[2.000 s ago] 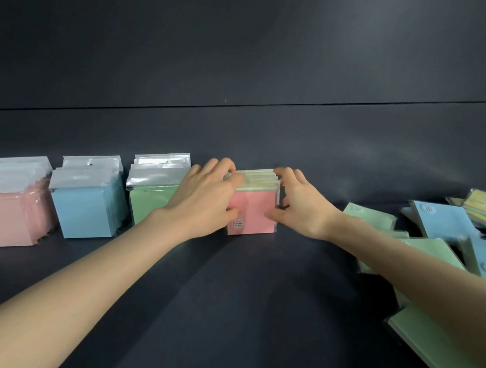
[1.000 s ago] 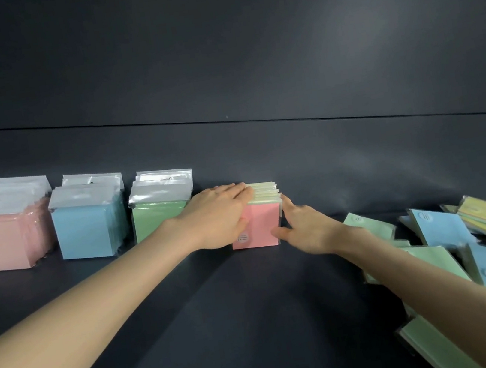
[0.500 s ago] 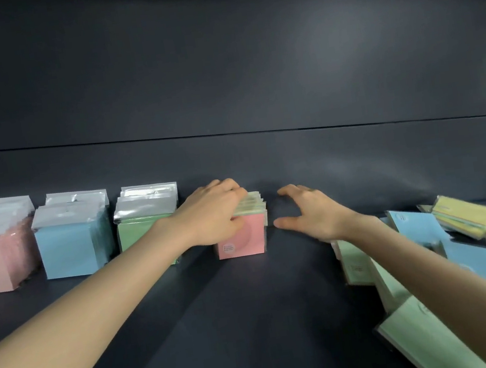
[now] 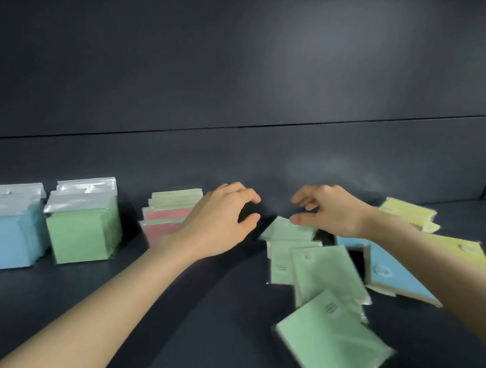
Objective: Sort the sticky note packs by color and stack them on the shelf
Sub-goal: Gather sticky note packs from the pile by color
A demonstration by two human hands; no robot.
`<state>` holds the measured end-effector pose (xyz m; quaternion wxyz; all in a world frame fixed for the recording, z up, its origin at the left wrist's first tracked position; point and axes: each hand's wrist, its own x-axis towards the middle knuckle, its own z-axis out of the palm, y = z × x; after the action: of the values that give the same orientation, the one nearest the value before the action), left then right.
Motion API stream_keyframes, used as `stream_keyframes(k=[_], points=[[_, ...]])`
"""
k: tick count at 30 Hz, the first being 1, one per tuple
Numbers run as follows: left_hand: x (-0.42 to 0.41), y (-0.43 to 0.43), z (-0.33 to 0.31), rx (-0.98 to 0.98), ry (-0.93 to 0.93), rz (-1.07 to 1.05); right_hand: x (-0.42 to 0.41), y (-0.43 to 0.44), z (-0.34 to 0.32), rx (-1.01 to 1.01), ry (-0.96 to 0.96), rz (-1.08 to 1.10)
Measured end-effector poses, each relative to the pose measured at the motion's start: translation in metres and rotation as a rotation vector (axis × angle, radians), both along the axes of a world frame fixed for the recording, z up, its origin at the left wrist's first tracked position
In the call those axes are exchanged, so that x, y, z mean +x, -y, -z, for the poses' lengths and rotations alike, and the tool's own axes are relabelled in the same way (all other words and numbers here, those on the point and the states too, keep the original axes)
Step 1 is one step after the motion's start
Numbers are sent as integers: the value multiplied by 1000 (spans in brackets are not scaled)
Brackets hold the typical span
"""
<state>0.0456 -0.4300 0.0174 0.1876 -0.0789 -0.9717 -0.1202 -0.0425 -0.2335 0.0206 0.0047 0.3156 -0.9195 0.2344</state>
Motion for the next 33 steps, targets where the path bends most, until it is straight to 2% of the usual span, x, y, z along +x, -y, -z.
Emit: stream_keyframes(k=[6,10,19,23,29,31,33], points=[[-11,-37,30,174,138,-82,-13,-29,13,11,66,-57],[-9,-41,36,210,109,-151,-20,-32,22,-14,80,-121],[28,3,26,78,98,-181,-12,2,12,8,50,-248],[54,45,24,78,189,-198,1,32,9,15,47,-314],[76,101,30,54,469,-117,22,87,10,-1,-14,-378],[74,112,34,68,473,-65,27,102,9,-31,-59,-395],[69,119,36,-34,448,-25,31,114,9,-60,-92,-392]])
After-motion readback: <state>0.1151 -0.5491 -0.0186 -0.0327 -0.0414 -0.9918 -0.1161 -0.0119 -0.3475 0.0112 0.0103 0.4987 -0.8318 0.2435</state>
